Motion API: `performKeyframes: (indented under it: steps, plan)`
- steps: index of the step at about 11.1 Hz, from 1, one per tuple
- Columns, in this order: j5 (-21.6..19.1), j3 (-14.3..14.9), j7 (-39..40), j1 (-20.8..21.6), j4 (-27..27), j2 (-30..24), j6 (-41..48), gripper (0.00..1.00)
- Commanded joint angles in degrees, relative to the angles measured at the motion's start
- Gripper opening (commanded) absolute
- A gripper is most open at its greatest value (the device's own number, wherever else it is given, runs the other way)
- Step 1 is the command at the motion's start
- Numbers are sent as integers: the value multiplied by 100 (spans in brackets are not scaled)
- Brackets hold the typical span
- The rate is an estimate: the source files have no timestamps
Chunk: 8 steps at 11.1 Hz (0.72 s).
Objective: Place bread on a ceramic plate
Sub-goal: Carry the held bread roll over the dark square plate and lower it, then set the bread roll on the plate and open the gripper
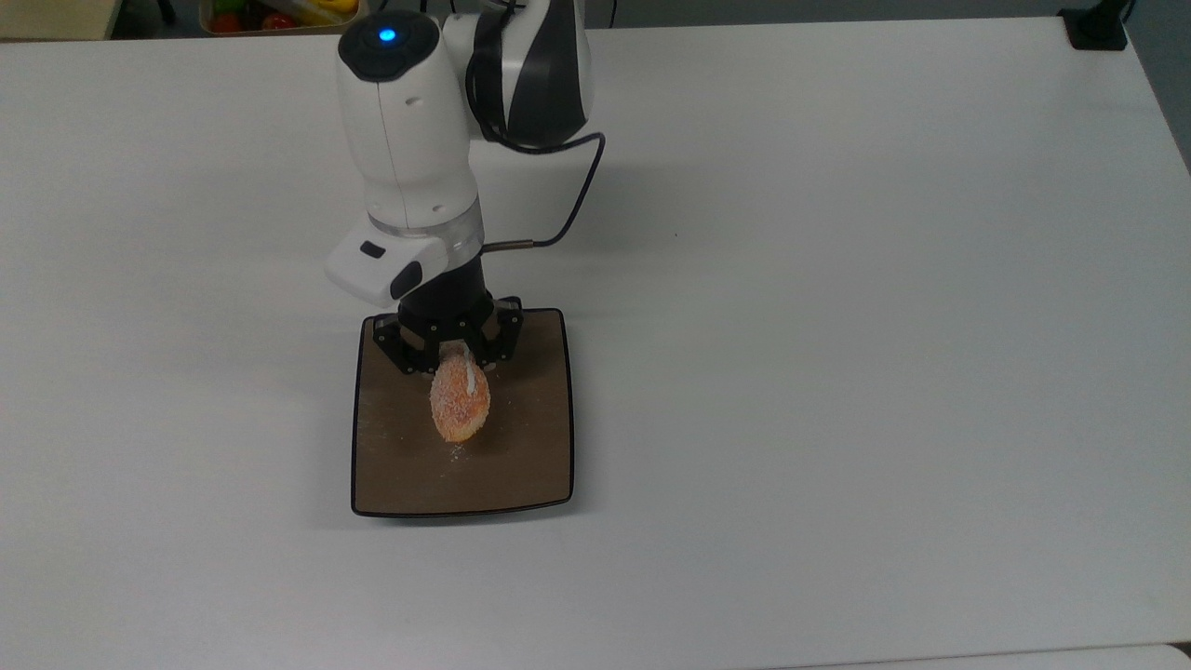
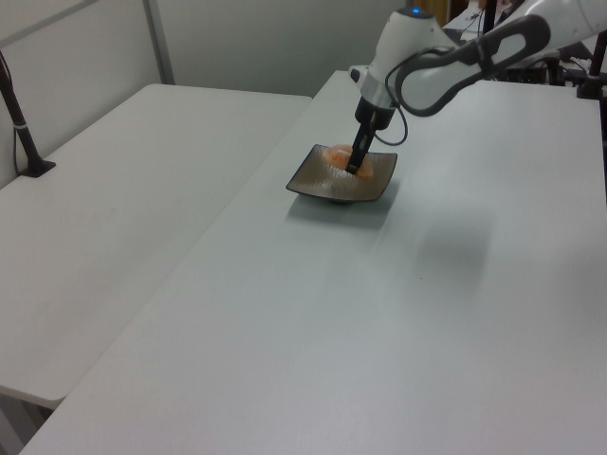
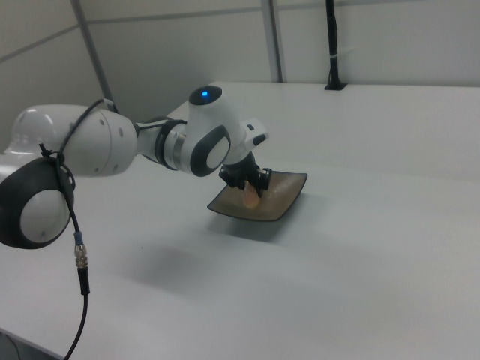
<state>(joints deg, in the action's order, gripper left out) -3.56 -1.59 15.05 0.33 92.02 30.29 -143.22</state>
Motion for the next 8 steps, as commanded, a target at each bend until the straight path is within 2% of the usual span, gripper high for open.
performKeyframes:
  steps: [1,3,5,6,8]
  plan:
    - [127,45,-63,72,-202,354,-302,37]
    - [128,45,-90,99,-220,477,-443,48]
    - [119,45,-107,90,-220,469,-470,79]
    - [128,45,-99,99,-211,469,-470,100]
    - [145,45,-81,99,-202,434,-470,100]
